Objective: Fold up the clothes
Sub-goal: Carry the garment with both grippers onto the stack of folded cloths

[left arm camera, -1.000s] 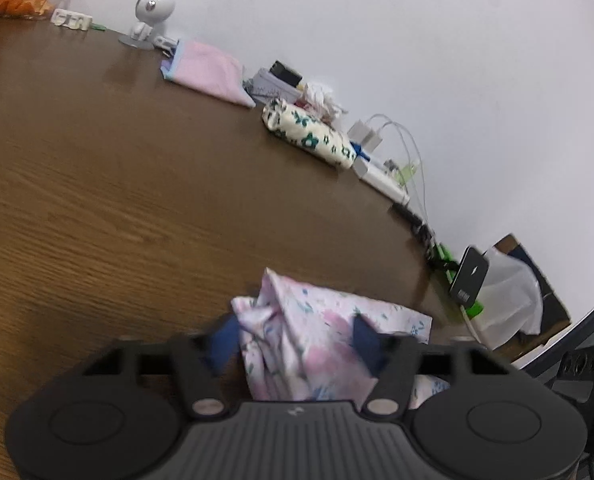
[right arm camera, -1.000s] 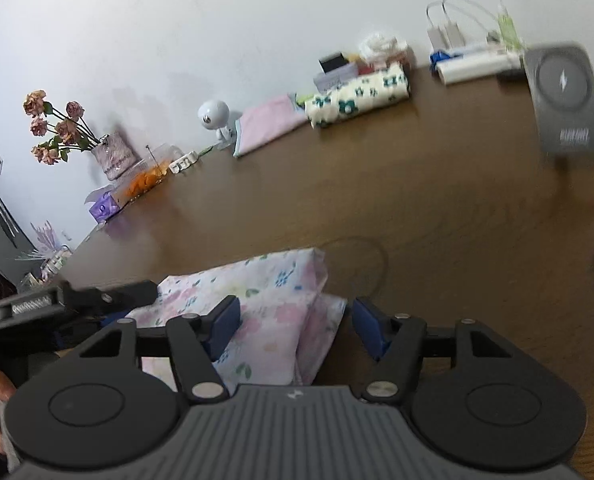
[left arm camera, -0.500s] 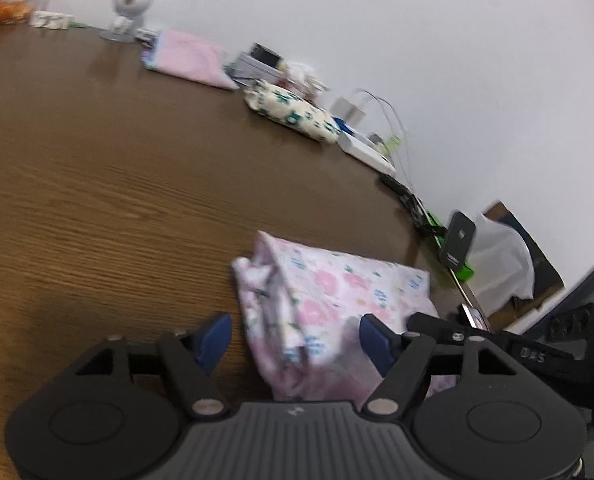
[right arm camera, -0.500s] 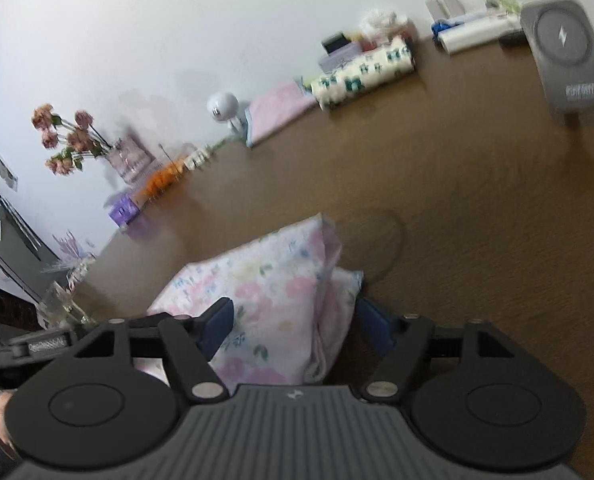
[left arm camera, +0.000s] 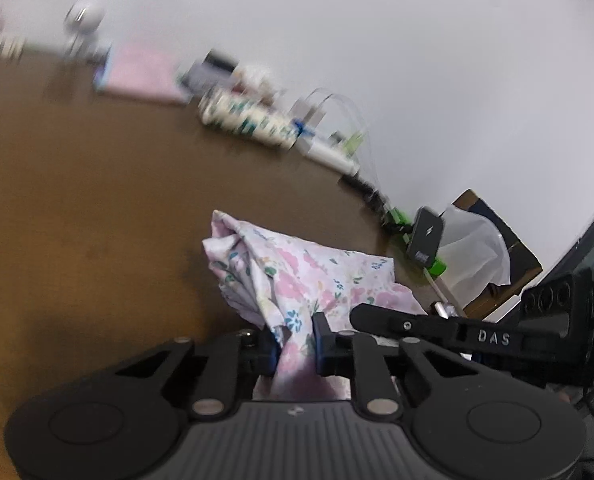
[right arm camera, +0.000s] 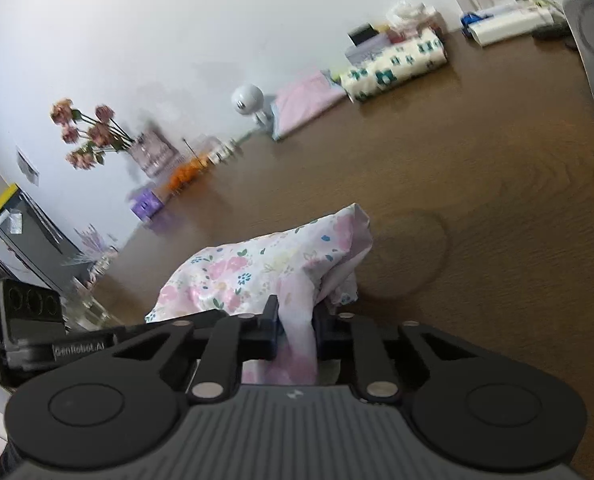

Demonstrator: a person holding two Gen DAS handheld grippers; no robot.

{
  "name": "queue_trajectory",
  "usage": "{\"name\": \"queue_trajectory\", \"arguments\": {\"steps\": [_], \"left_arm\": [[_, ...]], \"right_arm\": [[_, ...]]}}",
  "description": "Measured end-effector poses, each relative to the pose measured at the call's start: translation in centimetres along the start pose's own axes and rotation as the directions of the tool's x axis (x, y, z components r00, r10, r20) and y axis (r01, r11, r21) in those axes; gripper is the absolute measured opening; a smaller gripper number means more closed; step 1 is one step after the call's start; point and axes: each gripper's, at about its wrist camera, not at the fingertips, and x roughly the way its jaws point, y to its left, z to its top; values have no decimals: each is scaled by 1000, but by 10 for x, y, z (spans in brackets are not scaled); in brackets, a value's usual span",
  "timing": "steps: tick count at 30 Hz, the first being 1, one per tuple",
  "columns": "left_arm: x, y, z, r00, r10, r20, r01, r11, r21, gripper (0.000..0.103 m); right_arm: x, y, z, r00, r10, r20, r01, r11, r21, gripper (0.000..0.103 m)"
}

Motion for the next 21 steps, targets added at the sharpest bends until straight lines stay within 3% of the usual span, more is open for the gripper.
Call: {"name": "queue_trajectory", "arguments": {"steps": [11,21], "left_arm": [[-17,-36,81,989,-61,135,50,995,81,14],[3,-66,202,967,-111,231,77,985,151,14]], "right_arm": [[-31,44,80,993,22,114,-7,991,-133,15],[-34,76,204,979,20,201,22,978,-207,15]]}}
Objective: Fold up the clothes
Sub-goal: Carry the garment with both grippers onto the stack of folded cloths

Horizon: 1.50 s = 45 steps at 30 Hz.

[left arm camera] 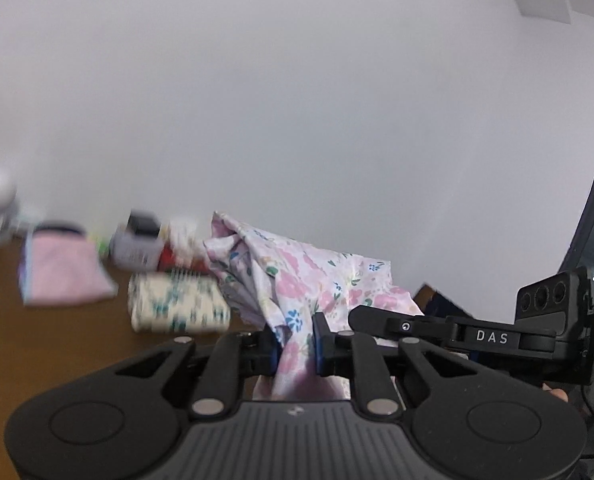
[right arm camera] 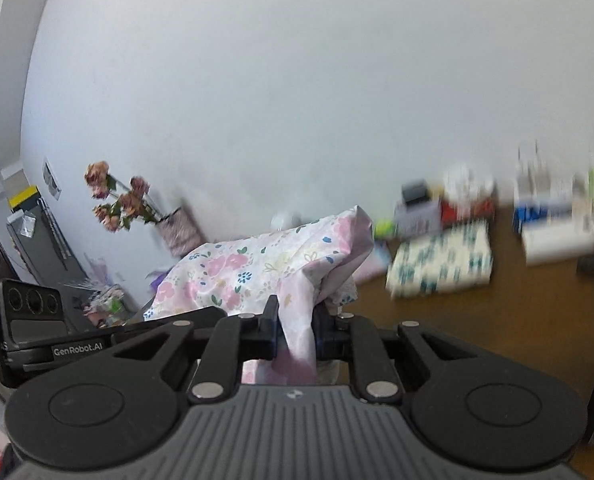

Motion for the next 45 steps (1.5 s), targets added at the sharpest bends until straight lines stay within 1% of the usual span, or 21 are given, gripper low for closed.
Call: {"name": "queue_trajectory", "arguments": {"steps": [3,6,10,14,18,21,23,25,28,29,30,31,32,33,34,35,36,39,42,43,45], "left_arm": [[21,5,28,1000,-7,21,7,1000,16,14],[44,16,49,999,-19,31,18,1000,13,14],[70,36,65,999,-18,35,17,1000,21,14],[101,65,73,999,-17,33,17,1000,9,14],[148,105,63,1000,-5,18,6,1000,-12,14],[186,140,44,1000,3,-13,-3,999,-52,14],[213,163,26,999,18,-45,-22,995,-92,14],[241,185,7,996,35,-79,-44,991,-127,14],[277,210,-16,986,81,-148,-103,983,-153,14],[283,216,-24,984,87,-157,-114,979,-169,17],[285,221,-31,985,87,-152,-115,976,-186,25],[286,224,-34,985,93,-147,-122,973,-197,30],[285,227,-35,984,104,-145,-133,969,-207,42],[284,229,-35,984,103,-143,-132,968,-213,43],[280,228,-33,985,96,-141,-125,970,-210,43],[279,224,-30,985,102,-138,-129,971,-200,45],[278,220,-27,983,120,-136,-144,972,-185,48],[267,203,-18,980,157,-121,-173,975,-139,49],[249,182,-8,979,180,-98,-192,973,-125,53],[239,173,-5,978,190,-82,-199,973,-114,53],[214,151,0,978,203,-54,-207,975,-85,57]], "right_arm": [[10,-4,36,999,-23,24,24,999,-35,15],[24,-14,65,999,-34,34,35,998,-47,15],[50,-28,94,998,-53,40,55,996,-72,15],[83,-46,113,997,-72,26,74,993,-87,15],[125,-77,122,993,-121,-6,120,988,-98,15],[163,-111,120,986,-163,-43,159,983,-94,15],[191,-137,111,977,-191,-91,185,980,-70,15],[220,-165,97,964,-225,-141,220,974,-51,15],[257,-202,73,942,-268,-204,268,963,-30,15],[263,-210,67,936,-279,-216,279,960,-32,16],[269,-217,60,930,-290,-228,290,957,-34,20],[276,-224,54,923,-300,-240,300,953,-37,23],[282,-231,47,917,-311,-252,311,950,-39,34],[283,-231,44,910,-332,-247,329,943,-58,53],[279,-228,44,903,-361,-231,351,932,-86,60],[275,-223,45,900,-381,-214,363,924,-118,63],[271,-218,46,899,-390,-197,366,919,-148,63],[255,-202,53,891,-430,-142,399,894,-202,63],[238,-190,59,884,-453,-118,423,880,-215,64],[231,-185,61,884,-453,-118,423,881,-211,64],[213,-172,61,884,-456,-105,429,880,-204,64]]}}
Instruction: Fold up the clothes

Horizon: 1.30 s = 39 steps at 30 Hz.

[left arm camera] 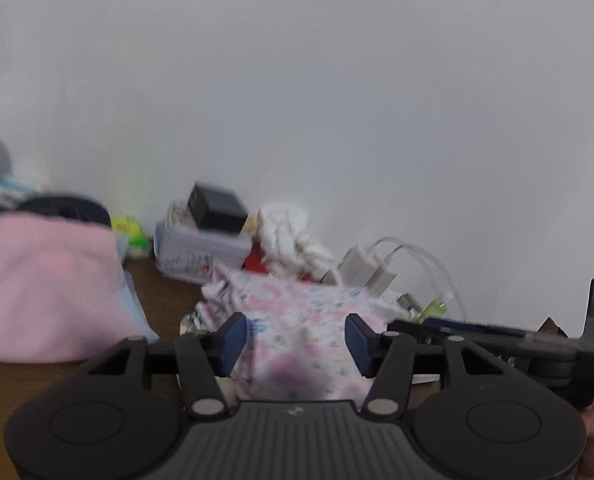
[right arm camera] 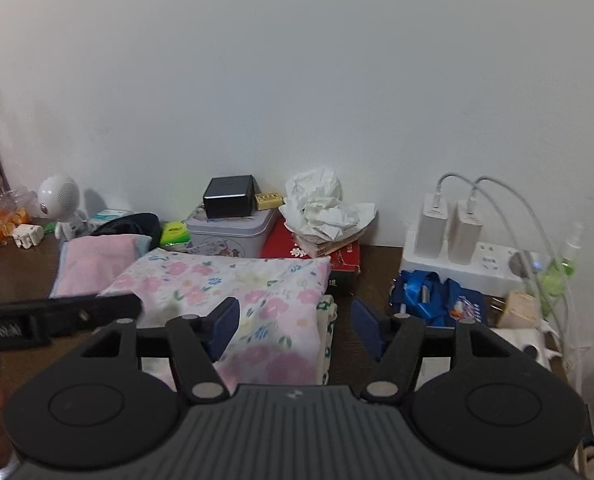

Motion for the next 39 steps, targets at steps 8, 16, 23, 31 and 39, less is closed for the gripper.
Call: {"name": "queue_trajectory", "arguments": {"steps": [8,16,23,31,39], "left_arm": [[-134,-66,-29,989,133,71,-141,983,122,82],[-241,-69,-157,932,363,10,-358,915,186,102],[-261,-41,-237,857,510,-69,-493,852,177,102],[-259,-36,-252,825,561,-73,-541,820,187,103],[-240,-35,-250,831,552,-72,-528,822,211,103]], "right_arm": [[-131,23,-24,992,65,106,-68,997,23,84],[-241,72,-135,993,109,44,-113,990,84,103],[-233,110,-250,996,17,-86,-1,984,176,103],[-226,148,-279,987,-127,-95,129,991,23,103],[-218,150,-281,985,-157,-77,160,987,34,103]]}}
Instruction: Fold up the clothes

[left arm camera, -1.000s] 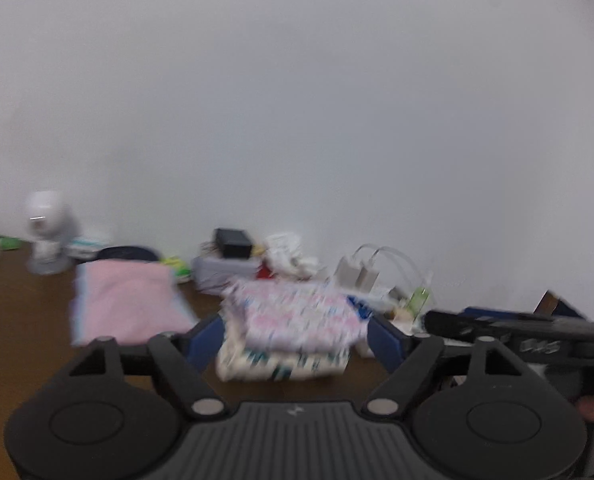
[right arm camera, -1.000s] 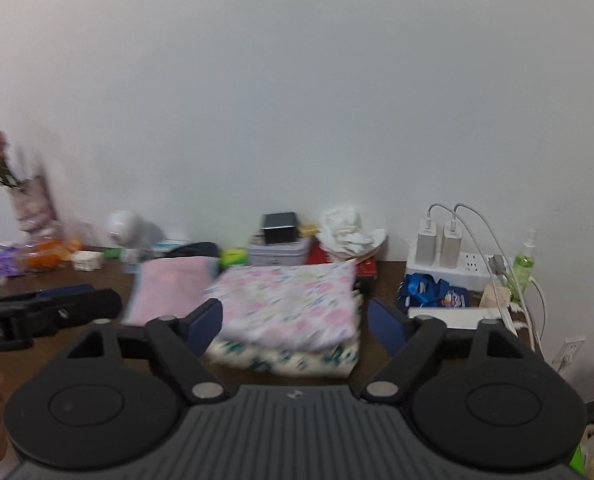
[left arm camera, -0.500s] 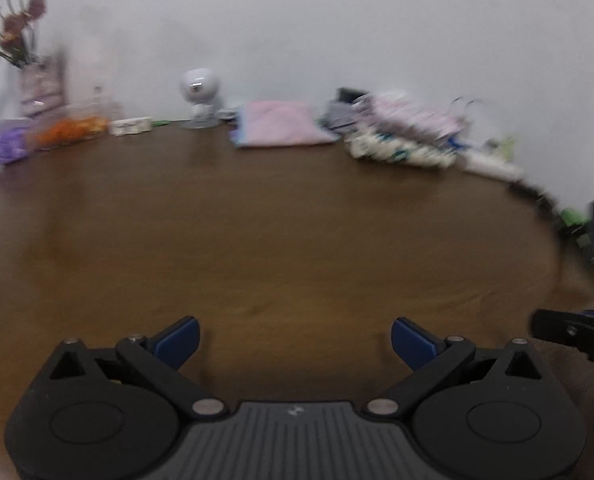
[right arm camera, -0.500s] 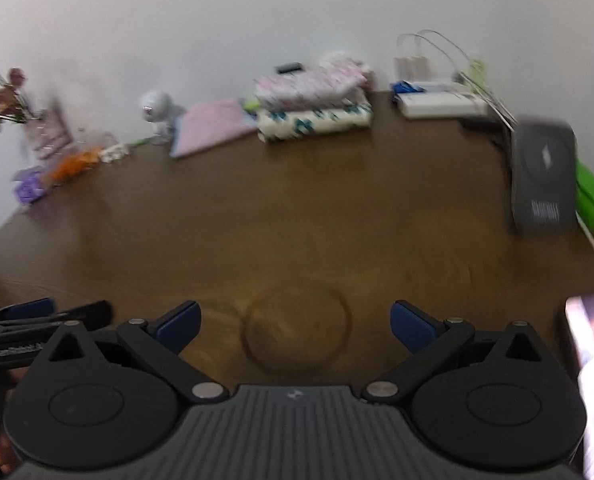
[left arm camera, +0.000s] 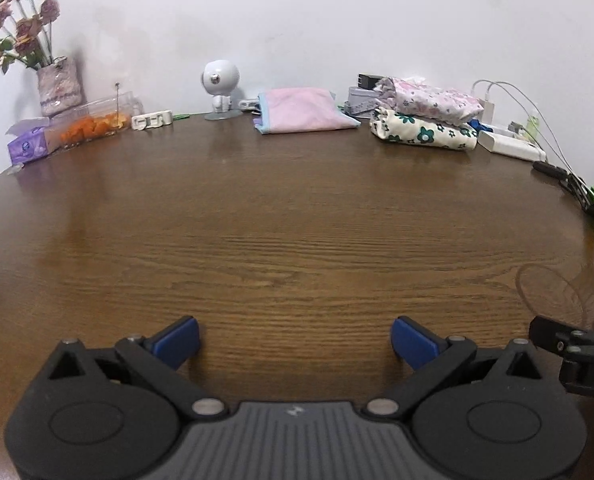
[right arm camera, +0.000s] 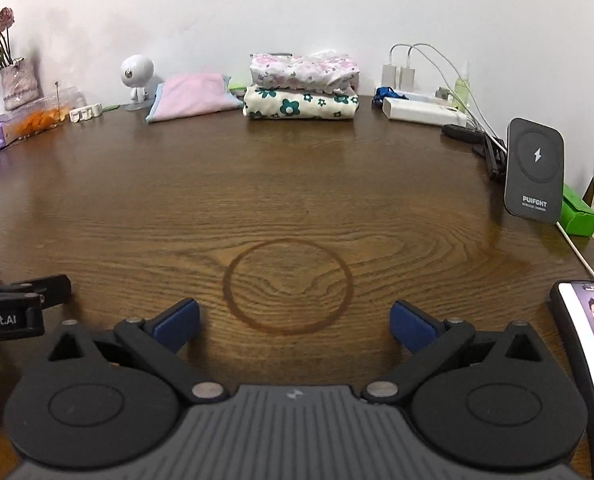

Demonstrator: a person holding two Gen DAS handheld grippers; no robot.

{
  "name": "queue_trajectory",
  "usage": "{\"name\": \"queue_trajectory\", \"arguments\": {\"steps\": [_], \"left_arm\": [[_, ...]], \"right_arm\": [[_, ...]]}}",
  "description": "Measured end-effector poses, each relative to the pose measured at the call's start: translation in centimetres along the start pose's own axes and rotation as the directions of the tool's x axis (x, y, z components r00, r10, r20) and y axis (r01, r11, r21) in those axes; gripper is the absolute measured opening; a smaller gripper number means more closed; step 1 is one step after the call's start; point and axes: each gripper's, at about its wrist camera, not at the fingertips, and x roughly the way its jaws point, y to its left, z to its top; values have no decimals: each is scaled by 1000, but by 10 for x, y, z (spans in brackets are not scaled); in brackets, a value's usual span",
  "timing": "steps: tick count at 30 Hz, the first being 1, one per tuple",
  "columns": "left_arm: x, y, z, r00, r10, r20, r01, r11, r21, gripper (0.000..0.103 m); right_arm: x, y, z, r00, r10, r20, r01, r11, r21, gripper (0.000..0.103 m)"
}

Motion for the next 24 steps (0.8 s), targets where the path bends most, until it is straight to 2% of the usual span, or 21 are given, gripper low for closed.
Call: {"name": "queue_trajectory", "arguments": {"steps": [5,12,16,24], "left_arm": [[-2,-11,-4,997,-83,8,82,995,63,103],[-2,-11,-4,999,-45,9,45,999,31,103],[-2,-10,-4,999,-45,9,44,999,27,103],[-2,-7,-4,999,-46,8,46,999,24,103]], "right_arm": [[5,2,4,1000,7,-8,-7,1000,-2,103],[4,3,3,1000,16,-3,-16,1000,-5,103],[2,3,2,999,38,0,-38,999,-20,103],[3,4,4,1000,28,-2,-28,1000,-11,102]]}}
